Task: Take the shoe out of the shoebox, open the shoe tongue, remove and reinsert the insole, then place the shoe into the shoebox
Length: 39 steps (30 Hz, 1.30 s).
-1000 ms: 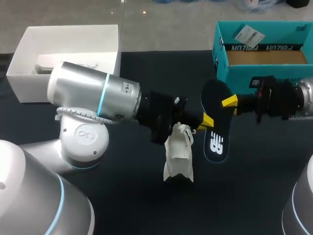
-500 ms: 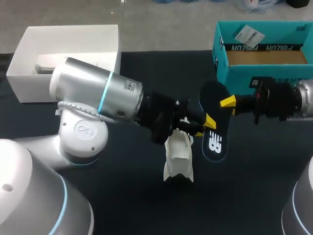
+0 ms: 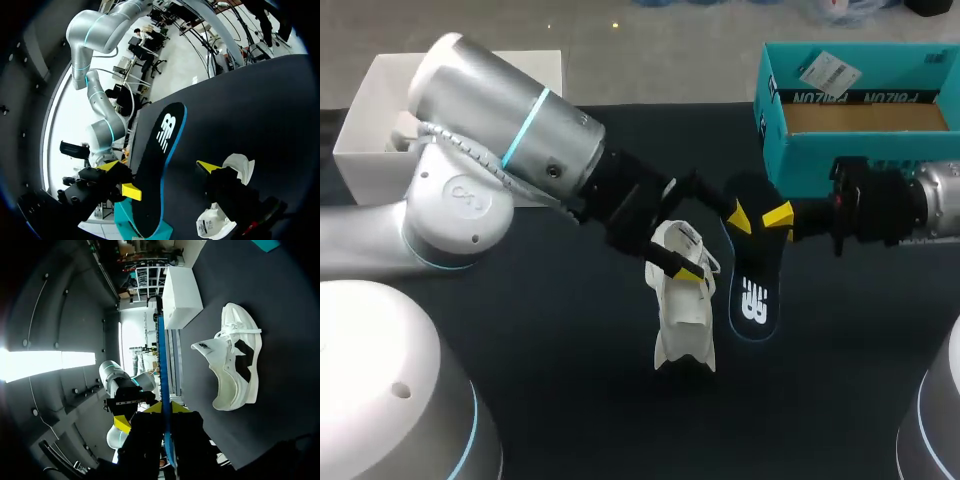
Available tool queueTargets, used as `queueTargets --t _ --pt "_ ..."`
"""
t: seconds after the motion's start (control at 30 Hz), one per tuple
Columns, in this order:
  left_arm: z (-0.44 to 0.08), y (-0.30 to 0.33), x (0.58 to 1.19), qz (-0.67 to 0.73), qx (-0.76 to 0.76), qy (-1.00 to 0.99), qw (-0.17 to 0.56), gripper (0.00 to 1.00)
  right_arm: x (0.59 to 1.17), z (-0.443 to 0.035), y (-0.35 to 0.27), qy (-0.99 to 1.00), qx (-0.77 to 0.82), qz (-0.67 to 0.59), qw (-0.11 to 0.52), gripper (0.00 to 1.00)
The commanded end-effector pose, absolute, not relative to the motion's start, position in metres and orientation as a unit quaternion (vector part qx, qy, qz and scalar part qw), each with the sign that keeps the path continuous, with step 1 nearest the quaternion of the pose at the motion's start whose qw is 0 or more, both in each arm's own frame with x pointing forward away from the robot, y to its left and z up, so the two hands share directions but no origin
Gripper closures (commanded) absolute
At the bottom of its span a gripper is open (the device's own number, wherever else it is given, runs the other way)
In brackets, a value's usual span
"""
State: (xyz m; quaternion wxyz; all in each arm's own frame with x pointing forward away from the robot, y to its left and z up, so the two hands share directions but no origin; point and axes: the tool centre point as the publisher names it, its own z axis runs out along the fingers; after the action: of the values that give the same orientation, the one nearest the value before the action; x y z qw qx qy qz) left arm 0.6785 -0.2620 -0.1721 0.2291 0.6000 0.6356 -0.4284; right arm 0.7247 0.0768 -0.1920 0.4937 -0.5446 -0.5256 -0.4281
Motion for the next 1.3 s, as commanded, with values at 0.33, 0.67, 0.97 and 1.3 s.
queueTargets --t 0.33,0.67,0.97,1.3 --pt "-0.149 -0.238 0.686 -0.341 0.639 0.684 0.093 0.0 0.723 -0.204 0.078 -0.555 -0.549 -0.408 0.473 1.0" --pt "-0.147 -0.249 0.692 -0.272 0.623 0.733 -0.002 0.0 0.717 -0.217 0.084 -0.564 -0.546 -0.397 0.475 1.0" --pt "-0.143 -0.251 0.696 -0.262 0.614 0.743 0.036 0.0 0.724 -0.216 0.083 -0.557 -0.545 -0.41 0.474 1.0" --pt "-0.142 -0.251 0.696 -0.244 0.62 0.744 0.045 0.0 0.729 -0.214 0.084 -0.552 -0.539 -0.421 0.477 1.0"
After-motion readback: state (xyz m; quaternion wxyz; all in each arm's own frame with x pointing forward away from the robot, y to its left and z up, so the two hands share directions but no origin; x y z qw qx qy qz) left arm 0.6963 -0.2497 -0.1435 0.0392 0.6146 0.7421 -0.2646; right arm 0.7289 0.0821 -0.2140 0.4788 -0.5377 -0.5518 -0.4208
